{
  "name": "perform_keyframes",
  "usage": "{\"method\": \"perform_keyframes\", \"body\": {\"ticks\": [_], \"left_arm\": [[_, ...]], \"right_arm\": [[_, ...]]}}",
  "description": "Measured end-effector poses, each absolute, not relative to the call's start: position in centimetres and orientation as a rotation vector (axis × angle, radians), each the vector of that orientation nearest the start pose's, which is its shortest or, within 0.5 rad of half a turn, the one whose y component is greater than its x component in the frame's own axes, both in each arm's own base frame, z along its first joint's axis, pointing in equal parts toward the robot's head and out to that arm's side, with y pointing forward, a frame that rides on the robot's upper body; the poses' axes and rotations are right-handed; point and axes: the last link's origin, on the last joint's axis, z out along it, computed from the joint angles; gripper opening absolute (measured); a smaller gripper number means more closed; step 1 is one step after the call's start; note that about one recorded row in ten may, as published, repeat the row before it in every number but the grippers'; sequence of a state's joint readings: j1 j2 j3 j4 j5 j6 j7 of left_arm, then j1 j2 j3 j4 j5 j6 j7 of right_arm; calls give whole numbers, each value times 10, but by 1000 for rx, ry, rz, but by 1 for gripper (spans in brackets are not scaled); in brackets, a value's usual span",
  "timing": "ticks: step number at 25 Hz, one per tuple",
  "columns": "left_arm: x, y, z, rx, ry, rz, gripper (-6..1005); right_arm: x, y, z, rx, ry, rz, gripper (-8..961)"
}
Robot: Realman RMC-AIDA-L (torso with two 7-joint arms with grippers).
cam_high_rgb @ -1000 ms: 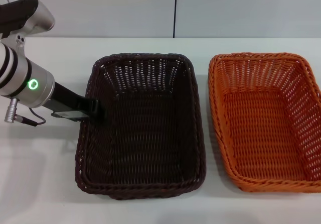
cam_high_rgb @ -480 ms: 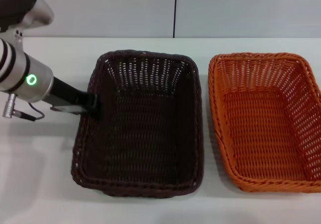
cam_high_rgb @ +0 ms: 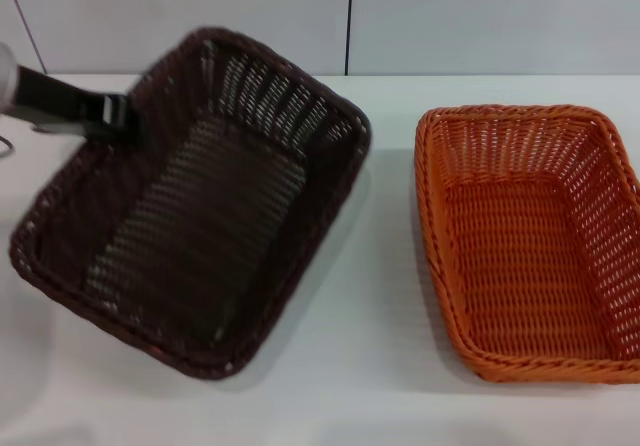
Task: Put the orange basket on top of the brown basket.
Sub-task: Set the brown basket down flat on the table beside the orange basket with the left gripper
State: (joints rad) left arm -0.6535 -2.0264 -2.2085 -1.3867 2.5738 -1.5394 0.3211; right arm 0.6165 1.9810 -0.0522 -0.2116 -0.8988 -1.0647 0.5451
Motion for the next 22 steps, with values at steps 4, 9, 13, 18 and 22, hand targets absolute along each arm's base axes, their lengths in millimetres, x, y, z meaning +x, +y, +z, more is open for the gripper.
{"method": "perform_keyframes", "body": {"ticks": [4, 9, 13, 18, 22], "left_arm": [[-192, 400, 123, -2124, -1336, -36, 194], [-184, 401, 138, -2294, -1166, 60, 195], [-182, 401, 134, -2393, -1124, 135, 195], [-176, 405, 103, -2578, -1082, 203, 195], [-173, 408, 72, -2688, -1077, 230, 196]], "right_arm": [[365, 388, 155, -1018, 635, 889, 581], [364, 389, 155, -1017, 633, 893, 581], [363, 390, 155, -1018, 632, 895, 581], [363, 390, 154, -1019, 634, 897, 581], [364, 388, 153, -1017, 637, 894, 581]]}}
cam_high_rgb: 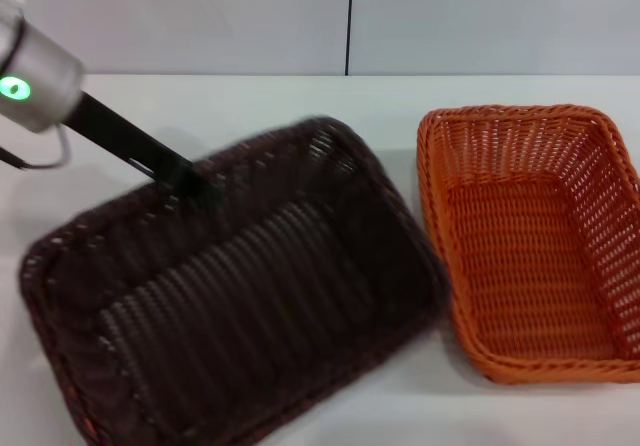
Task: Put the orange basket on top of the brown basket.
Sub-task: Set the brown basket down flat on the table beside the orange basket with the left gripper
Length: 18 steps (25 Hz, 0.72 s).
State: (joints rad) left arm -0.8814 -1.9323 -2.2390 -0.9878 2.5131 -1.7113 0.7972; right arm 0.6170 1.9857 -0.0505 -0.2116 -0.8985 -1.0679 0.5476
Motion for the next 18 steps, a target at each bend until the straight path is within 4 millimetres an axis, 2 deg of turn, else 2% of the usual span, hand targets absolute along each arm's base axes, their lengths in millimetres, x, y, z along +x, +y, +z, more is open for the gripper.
{"method": "perform_keyframes", "body": {"ticks": [1, 4, 7, 11, 15, 16, 18], "left_arm": [[-168, 410, 52, -2744, -1070, 229, 196], [-162, 410, 28, -2813, -1039, 228, 196], [-156, 410, 18, -2844, -1009, 221, 196], [-136, 411, -4, -2906, -886, 178, 197], [-128, 412, -13, -2931, -846, 149, 197], [-119, 414, -21, -2958, -830, 81, 197], [-118, 414, -22, -2961, -825, 64, 197]], "right_arm": [[365, 387, 153, -1016, 638, 893, 581], [366, 386, 153, -1015, 639, 893, 581], [366, 385, 152, -1015, 639, 893, 581], [366, 385, 151, -1018, 639, 896, 580], [366, 385, 150, -1023, 640, 896, 580], [366, 385, 150, -1024, 640, 895, 580], [367, 384, 150, -1023, 641, 893, 580]]}}
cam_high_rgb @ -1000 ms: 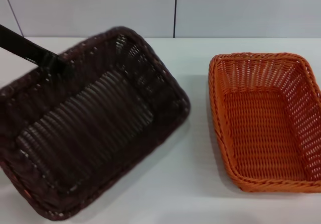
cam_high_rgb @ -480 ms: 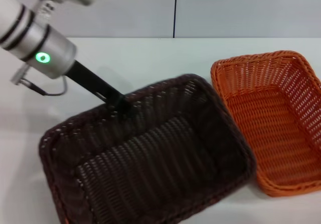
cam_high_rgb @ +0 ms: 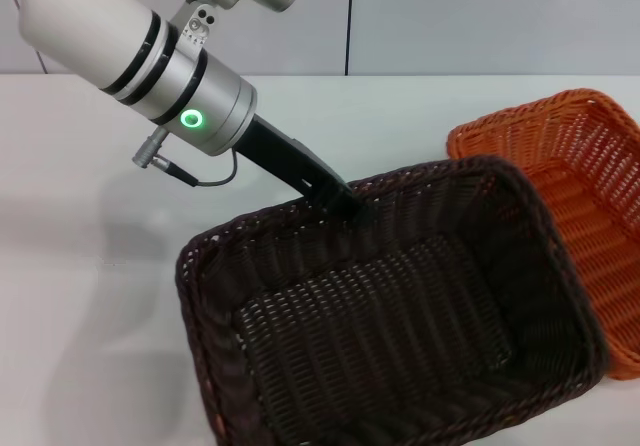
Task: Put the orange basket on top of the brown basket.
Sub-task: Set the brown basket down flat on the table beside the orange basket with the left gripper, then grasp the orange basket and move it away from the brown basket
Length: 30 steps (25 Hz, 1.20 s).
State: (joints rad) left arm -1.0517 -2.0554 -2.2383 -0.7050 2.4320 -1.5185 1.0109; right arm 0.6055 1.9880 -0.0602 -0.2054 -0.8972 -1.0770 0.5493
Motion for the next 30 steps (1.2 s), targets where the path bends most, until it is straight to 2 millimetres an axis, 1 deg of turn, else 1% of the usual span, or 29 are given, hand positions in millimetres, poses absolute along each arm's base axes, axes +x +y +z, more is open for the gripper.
{"method": "perform_keyframes", "body": {"ticks": [5, 7, 11, 17, 20, 23, 25, 26, 27, 28, 30], "left_arm": [[-116, 417, -21, -2951, -826, 43, 198], [-120, 418, -16, -2915, -865, 33, 198], [-124, 419, -10, -2885, -883, 14, 198], [-129, 422, -3, -2843, -871, -15, 408], [-129, 426, 4, -2795, -855, -69, 546], [-130, 431, 14, -2730, -826, -190, 682], [-130, 434, 24, -2671, -778, -343, 771], [-131, 435, 29, -2638, -756, -433, 815], [-132, 436, 31, -2619, -750, -475, 859], [-135, 437, 36, -2567, -724, -577, 859], [-141, 439, 49, -2433, -657, -786, 858]], "right_arm": [[370, 381, 149, -1019, 647, 885, 580], [371, 380, 149, -1017, 649, 884, 580], [372, 379, 147, -1013, 654, 885, 580], [370, 380, 147, -1021, 655, 892, 580], [365, 383, 146, -1055, 677, 946, 580], [353, 389, 152, -1193, 684, 1027, 579], [341, 393, 157, -1307, 676, 1052, 579], [333, 396, 158, -1389, 678, 1056, 579], [324, 399, 160, -1493, 684, 1048, 579], [318, 401, 161, -1561, 694, 1036, 579], [303, 406, 164, -1770, 708, 952, 579]]}}
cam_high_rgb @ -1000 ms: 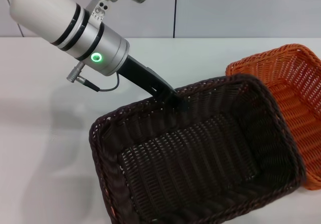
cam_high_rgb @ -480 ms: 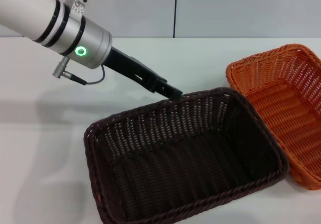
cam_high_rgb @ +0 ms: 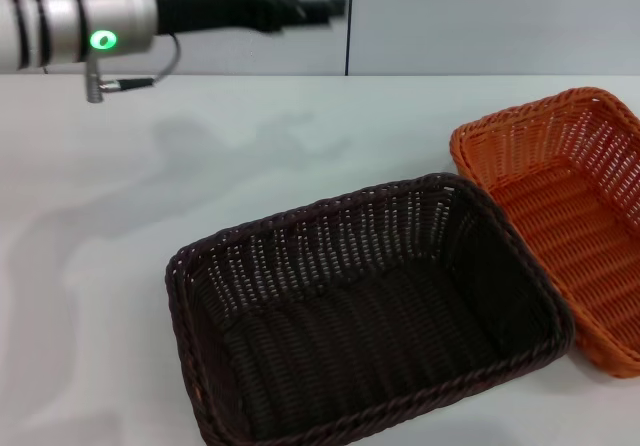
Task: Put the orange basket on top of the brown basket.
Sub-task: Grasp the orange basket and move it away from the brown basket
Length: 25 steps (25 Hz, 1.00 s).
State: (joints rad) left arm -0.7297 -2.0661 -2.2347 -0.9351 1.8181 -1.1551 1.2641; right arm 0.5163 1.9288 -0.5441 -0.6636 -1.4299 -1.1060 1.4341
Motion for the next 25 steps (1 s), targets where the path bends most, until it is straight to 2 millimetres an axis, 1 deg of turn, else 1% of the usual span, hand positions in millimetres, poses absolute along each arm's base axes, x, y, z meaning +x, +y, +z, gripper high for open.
{"method": "perform_keyframes", "body": {"ticks": [3, 4, 5, 6, 9, 11, 13, 16, 17, 18, 21, 22, 23, 25], "left_arm": [[-151, 439, 58, -2298, -597, -958, 858], [-151, 439, 58, -2298, -597, -958, 857], [-159, 437, 65, -2179, -569, -1111, 857], [-160, 437, 66, -2161, -566, -1133, 857], [-171, 434, 75, -2016, -542, -1276, 856], [-174, 432, 78, -1964, -533, -1330, 855], [-179, 431, 82, -1896, -531, -1387, 855], [-186, 431, 85, -1825, -552, -1428, 854], [-186, 431, 85, -1825, -552, -1428, 854], [-188, 431, 86, -1811, -561, -1435, 854], [-190, 432, 86, -1796, -575, -1441, 853], [-190, 432, 85, -1796, -576, -1442, 853], [-190, 432, 85, -1796, -579, -1443, 852], [-189, 433, 82, -1798, -589, -1447, 852]], "right_arm": [[285, 410, 168, -2056, 708, 762, 579], [282, 409, 167, -2139, 703, 695, 579], [278, 409, 167, -2223, 691, 611, 579], [275, 407, 167, -2302, 675, 522, 579], [268, 402, 167, -2464, 613, 263, 579], [262, 398, 168, -2547, 565, 98, 579], [259, 396, 167, -2593, 538, -4, 579], [255, 394, 159, -2671, 496, -161, 579], [255, 393, 156, -2692, 487, -200, 579], [255, 392, 152, -2722, 468, -267, 579], [254, 389, 141, -2785, 420, -372, 579], [254, 385, 132, -2842, 380, -425, 578], [254, 385, 132, -2842, 380, -425, 578], [254, 380, 119, -2910, 334, -491, 578]]}}
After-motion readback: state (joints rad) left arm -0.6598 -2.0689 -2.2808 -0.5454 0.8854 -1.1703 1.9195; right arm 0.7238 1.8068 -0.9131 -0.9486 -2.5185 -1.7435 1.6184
